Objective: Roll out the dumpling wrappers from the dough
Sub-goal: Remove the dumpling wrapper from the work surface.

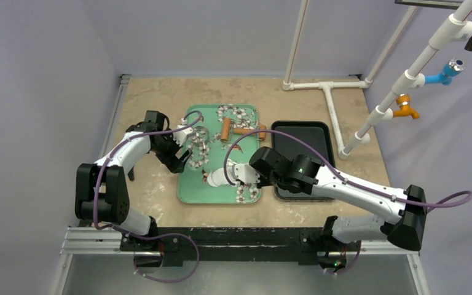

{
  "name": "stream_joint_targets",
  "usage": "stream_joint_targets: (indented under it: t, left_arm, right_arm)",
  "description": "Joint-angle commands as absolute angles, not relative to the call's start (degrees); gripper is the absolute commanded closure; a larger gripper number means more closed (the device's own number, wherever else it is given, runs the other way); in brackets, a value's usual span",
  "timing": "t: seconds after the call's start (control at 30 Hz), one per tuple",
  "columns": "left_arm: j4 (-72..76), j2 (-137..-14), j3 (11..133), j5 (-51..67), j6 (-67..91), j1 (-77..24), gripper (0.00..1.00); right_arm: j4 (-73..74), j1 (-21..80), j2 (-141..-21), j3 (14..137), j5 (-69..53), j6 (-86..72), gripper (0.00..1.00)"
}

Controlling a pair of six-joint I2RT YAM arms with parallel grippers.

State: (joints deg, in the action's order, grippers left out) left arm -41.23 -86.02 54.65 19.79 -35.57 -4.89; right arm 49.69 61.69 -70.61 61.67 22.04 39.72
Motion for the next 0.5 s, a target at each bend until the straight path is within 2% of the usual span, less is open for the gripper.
stream_joint_targets:
  t: [0.0,0.23,0.47]
  left_arm:
    - [-40.7,-84.7,55.8,21.3,-35.4,-4.5,0.00]
    - [-40.8,-84.7,55.9,21.3,-35.3,-4.5,0.00]
    - [-40.8,-84.6,55.9,20.9,-35.3,-4.5,0.00]
  right_arm:
    - [45.7,61.6,-68.0,64.5,22.8,38.1,1.00]
    - [39.0,61.6,-68.7,68.8,18.3,39.8,1.00]
    - [35.0,61.6,-76.9,70.4,13.2,45.1,1.00]
